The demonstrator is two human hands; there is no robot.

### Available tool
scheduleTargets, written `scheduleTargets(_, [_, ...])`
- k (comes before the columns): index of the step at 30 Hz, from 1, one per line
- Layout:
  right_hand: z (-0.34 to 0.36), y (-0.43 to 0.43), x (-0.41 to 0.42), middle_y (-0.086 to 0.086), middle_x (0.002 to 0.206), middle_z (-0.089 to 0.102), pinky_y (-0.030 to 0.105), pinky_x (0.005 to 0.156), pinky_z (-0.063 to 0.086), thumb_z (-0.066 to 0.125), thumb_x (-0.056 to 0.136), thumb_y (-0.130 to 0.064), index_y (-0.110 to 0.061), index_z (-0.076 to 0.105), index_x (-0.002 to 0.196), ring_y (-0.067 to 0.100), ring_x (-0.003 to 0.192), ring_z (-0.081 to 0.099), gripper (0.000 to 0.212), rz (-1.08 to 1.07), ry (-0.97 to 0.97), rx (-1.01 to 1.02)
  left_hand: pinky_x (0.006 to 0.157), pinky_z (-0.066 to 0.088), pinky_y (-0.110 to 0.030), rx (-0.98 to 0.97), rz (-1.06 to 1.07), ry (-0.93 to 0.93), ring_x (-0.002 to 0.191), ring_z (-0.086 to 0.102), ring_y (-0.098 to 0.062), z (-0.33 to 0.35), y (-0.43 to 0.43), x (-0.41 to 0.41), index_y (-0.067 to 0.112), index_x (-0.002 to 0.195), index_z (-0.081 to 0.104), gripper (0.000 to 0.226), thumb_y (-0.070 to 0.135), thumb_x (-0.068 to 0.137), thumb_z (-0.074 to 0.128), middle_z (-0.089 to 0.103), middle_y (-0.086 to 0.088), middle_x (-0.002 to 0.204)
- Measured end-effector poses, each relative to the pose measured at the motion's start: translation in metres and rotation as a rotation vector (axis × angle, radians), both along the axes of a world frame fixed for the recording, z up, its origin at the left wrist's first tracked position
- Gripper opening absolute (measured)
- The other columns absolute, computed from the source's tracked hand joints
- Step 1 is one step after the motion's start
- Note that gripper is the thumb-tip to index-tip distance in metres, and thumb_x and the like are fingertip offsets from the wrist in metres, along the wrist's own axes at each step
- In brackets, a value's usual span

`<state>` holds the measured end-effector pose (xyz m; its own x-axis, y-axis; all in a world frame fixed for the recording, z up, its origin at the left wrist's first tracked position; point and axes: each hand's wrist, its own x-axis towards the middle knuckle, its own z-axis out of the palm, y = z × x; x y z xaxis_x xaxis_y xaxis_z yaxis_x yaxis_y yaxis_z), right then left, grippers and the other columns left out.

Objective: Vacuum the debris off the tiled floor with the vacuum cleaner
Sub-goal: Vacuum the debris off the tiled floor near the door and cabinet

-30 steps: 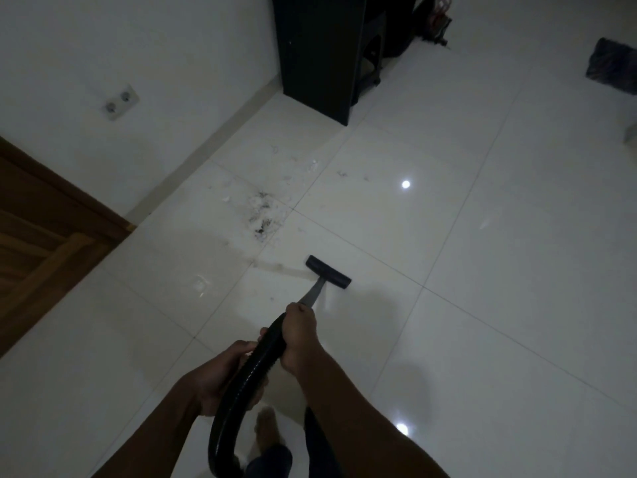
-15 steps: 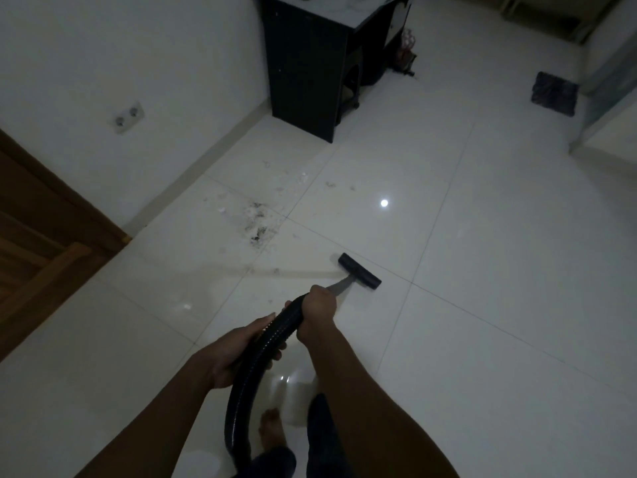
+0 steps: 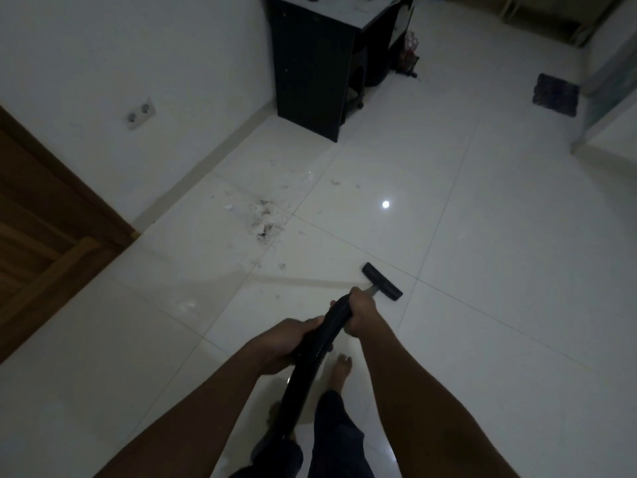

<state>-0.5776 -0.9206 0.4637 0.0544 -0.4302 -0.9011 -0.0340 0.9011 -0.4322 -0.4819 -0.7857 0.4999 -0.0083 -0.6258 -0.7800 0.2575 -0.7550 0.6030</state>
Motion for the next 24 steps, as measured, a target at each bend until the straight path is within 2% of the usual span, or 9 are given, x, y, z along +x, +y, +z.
scheduleTargets(4, [0.028, 0.022, 0.018, 0.019, 0.098, 0.056, 0.038, 0.059, 0.054, 0.042, 0.101, -0.027, -0.009, 0.039, 0.133, 0.027, 0.066, 0.063, 0.037, 0.057, -0.065, -0.019, 0.091, 0.046, -0.039, -0.016, -0.075, 0.128, 0.096, 0.065, -0.025, 0.008, 0.021, 0.03, 0.011, 0.112, 0.07, 0.051, 0.054, 0.091, 0.055, 0.072, -0.014, 0.105])
scheduleTargets(6, [0.041, 0.046, 0.031, 0.018, 0.093, 0.053, 0.038, 0.058, 0.052, 0.039, 0.102, -0.024, -0.01, 0.039, 0.129, 0.028, 0.065, 0.061, 0.03, 0.107, -0.096, -0.026, 0.093, 0.049, -0.043, -0.025, -0.127, 0.19, 0.104, 0.065, -0.029, 0.007, 0.041, 0.05, 0.011, 0.109, 0.073, 0.056, 0.059, 0.082, 0.066, 0.071, -0.015, 0.11])
scheduleTargets(9, [0.052, 0.087, 0.048, 0.019, 0.098, 0.053, 0.037, 0.06, 0.052, 0.038, 0.103, -0.022, -0.01, 0.038, 0.131, 0.031, 0.074, 0.061, 0.03, 0.192, -0.114, 0.024, 0.098, 0.047, -0.051, -0.043, -0.156, 0.307, 0.11, 0.064, -0.034, 0.0, 0.08, 0.071, 0.005, 0.107, 0.075, 0.064, 0.055, 0.068, 0.082, 0.07, -0.019, 0.111])
scheduleTargets(11, [0.052, 0.111, 0.059, 0.015, 0.097, 0.053, 0.036, 0.065, 0.054, 0.037, 0.103, -0.02, -0.01, 0.039, 0.137, 0.029, 0.082, 0.063, 0.035, 0.27, -0.12, 0.014, 0.099, 0.042, -0.053, -0.047, -0.097, 0.379, 0.103, 0.067, -0.035, -0.008, 0.11, 0.078, -0.001, 0.107, 0.073, 0.066, 0.047, 0.065, 0.088, 0.071, -0.02, 0.107])
scheduleTargets(14, [0.056, 0.138, 0.077, 0.014, 0.088, 0.054, 0.042, 0.078, 0.055, 0.04, 0.102, -0.018, -0.004, 0.042, 0.12, 0.026, 0.068, 0.061, 0.023, 0.389, -0.118, 0.07, 0.102, 0.033, -0.056, -0.098, 0.022, 0.48, 0.096, 0.067, -0.036, -0.015, 0.148, 0.083, -0.007, 0.106, 0.071, 0.06, 0.037, 0.069, 0.088, 0.072, -0.021, 0.103])
scheduleTargets(16, [0.056, 0.152, 0.088, 0.02, 0.103, 0.056, 0.042, 0.07, 0.056, 0.041, 0.102, -0.021, -0.009, 0.039, 0.126, 0.029, 0.066, 0.061, 0.027, 0.419, -0.11, 0.136, 0.1, 0.035, -0.054, -0.126, 0.081, 0.518, 0.096, 0.067, -0.036, -0.015, 0.166, 0.084, -0.006, 0.107, 0.071, 0.056, 0.035, 0.072, 0.087, 0.071, -0.021, 0.103])
scheduleTargets(18, [0.055, 0.163, 0.099, 0.024, 0.118, 0.054, 0.038, 0.059, 0.053, 0.042, 0.102, -0.021, -0.008, 0.036, 0.138, 0.03, 0.066, 0.06, 0.039, 0.458, -0.096, 0.14, 0.1, 0.036, -0.054, -0.128, 0.144, 0.522, 0.098, 0.066, -0.037, -0.014, 0.181, 0.085, -0.006, 0.11, 0.069, 0.057, 0.034, 0.073, 0.086, 0.069, -0.023, 0.106])
scheduleTargets(22, [0.043, 0.167, 0.114, 0.018, 0.106, 0.053, 0.028, 0.044, 0.053, 0.042, 0.1, -0.019, -0.015, 0.029, 0.149, 0.029, 0.068, 0.061, 0.05, 0.526, -0.089, 0.034, 0.094, 0.046, -0.048, -0.064, 0.251, 0.346, 0.099, 0.067, -0.033, -0.003, 0.191, 0.082, -0.001, 0.109, 0.073, 0.062, 0.048, 0.071, 0.084, 0.07, -0.023, 0.108])
scheduleTargets(24, [0.034, 0.162, 0.117, 0.019, 0.102, 0.055, 0.03, 0.045, 0.053, 0.04, 0.101, -0.019, -0.014, 0.032, 0.149, 0.03, 0.067, 0.063, 0.049, 0.589, -0.06, 0.006, 0.092, 0.05, -0.044, -0.022, 0.269, 0.218, 0.1, 0.069, -0.03, 0.005, 0.185, 0.077, 0.005, 0.109, 0.075, 0.054, 0.052, 0.083, 0.07, 0.072, -0.019, 0.112])
